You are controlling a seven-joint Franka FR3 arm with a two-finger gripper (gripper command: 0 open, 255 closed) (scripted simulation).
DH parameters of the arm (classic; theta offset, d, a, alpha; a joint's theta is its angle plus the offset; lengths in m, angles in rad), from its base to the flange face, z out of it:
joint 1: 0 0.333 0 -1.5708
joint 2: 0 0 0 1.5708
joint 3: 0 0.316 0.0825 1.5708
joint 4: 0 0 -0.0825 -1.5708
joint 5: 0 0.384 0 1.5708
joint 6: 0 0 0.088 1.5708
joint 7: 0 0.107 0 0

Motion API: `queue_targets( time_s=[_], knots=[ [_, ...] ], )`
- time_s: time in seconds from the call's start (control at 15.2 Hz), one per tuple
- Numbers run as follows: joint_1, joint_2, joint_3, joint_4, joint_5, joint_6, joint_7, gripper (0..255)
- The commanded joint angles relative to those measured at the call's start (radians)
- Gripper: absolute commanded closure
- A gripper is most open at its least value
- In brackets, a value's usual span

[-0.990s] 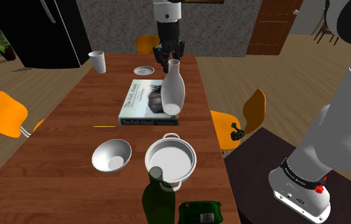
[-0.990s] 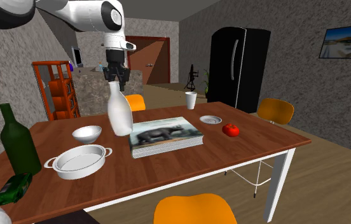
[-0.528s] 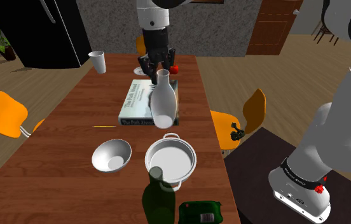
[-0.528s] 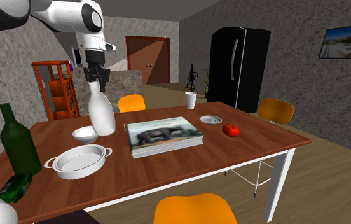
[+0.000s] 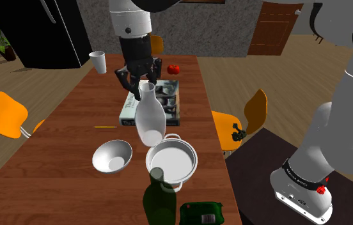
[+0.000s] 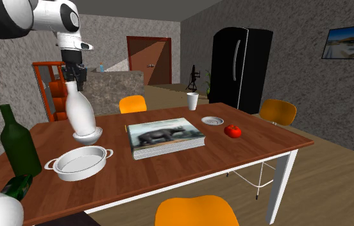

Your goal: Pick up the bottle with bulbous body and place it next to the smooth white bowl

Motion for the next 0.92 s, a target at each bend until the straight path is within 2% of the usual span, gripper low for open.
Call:
queue_targets(
  time_s=[0.0,0.4,0.73,0.86],
  knots=[
    [0.031,0.028,0.018,0.032,-0.008,-0.003,0.049,255],
    [0.137,0.139,0.063,0.177,-0.047,-0.038,0.19,255],
    [0.245,0.268,0.086,0.362,-0.094,-0.095,0.297,255],
    [0.239,0.257,0.085,0.316,-0.09,-0.061,0.295,255]
  ],
)
